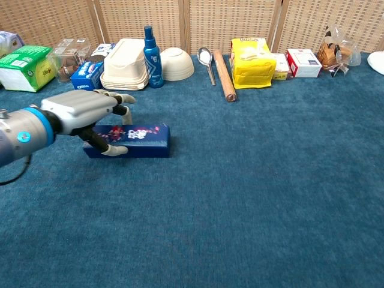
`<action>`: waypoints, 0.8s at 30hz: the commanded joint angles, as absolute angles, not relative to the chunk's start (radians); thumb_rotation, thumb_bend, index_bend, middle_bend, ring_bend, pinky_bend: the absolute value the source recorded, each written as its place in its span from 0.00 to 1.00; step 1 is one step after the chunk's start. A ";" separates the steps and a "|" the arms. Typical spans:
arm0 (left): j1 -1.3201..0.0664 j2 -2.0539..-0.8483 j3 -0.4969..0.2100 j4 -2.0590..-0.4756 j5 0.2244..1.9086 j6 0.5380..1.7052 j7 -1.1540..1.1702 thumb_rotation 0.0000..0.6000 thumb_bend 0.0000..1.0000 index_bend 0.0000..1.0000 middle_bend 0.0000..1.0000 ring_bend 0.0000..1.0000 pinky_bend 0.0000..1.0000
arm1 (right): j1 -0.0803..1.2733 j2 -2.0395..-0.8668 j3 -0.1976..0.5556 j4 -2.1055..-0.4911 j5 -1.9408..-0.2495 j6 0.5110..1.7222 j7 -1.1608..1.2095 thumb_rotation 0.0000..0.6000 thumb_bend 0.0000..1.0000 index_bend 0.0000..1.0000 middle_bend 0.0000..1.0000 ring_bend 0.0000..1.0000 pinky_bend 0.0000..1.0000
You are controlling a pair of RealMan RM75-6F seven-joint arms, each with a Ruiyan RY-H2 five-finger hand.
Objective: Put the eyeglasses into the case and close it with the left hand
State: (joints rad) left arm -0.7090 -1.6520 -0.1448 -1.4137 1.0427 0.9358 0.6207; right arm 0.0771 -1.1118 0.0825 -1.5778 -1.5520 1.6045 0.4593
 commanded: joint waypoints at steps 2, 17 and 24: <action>-0.726 -1.660 -0.145 -1.399 1.054 0.924 0.603 0.71 0.32 0.04 0.00 0.00 0.00 | 0.076 -1.108 0.086 -1.587 -1.549 1.603 0.448 0.64 0.66 0.03 0.26 0.13 0.15; -0.626 -1.445 -0.106 -1.648 1.143 1.082 0.513 0.71 0.32 0.05 0.00 0.00 0.00 | 0.085 -1.101 0.103 -1.609 -1.539 1.586 0.362 0.63 0.67 0.01 0.23 0.05 0.12; -0.497 -1.301 -0.043 -1.772 1.258 1.247 0.414 0.71 0.32 0.07 0.00 0.00 0.00 | 0.091 -1.115 0.117 -1.608 -1.511 1.570 0.298 0.61 0.67 0.01 0.23 0.05 0.11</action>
State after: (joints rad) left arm -0.5483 -1.3463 -0.0730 -1.7277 1.2100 1.1879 0.4589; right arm 0.0888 -1.1085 0.1125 -1.6077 -1.5202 1.5759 0.3123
